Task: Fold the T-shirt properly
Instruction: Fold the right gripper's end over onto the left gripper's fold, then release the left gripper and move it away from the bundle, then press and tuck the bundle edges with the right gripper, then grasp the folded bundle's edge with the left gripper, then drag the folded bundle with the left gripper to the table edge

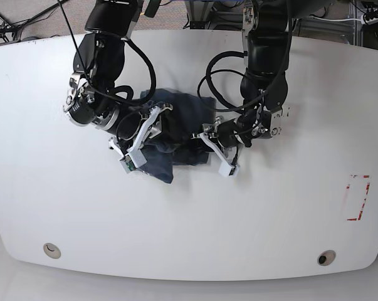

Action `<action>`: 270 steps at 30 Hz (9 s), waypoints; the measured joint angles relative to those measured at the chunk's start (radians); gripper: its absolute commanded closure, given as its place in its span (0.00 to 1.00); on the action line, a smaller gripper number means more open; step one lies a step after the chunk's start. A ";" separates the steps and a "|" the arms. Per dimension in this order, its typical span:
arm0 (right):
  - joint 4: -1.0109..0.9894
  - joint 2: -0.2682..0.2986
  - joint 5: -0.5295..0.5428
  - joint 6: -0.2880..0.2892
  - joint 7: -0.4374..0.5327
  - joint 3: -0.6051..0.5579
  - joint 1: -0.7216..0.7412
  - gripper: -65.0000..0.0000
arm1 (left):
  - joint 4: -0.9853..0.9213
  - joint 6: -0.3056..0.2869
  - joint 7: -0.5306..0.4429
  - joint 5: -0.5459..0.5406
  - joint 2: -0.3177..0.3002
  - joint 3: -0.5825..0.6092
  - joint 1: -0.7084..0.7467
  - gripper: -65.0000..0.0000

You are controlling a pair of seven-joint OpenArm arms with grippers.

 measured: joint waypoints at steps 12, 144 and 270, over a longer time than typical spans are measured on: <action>-0.050 -0.012 -0.047 -0.006 0.068 -0.040 0.043 0.01 | 0.042 0.001 0.019 0.013 0.000 0.000 0.012 0.79; -0.365 0.024 0.017 -0.037 0.201 -0.394 0.244 0.01 | 0.455 -0.199 0.115 -0.433 -0.492 -0.359 0.310 0.43; -0.045 0.175 -0.380 -0.006 0.283 0.054 -0.118 0.96 | 0.190 0.669 -0.543 0.727 -0.085 0.541 0.180 0.34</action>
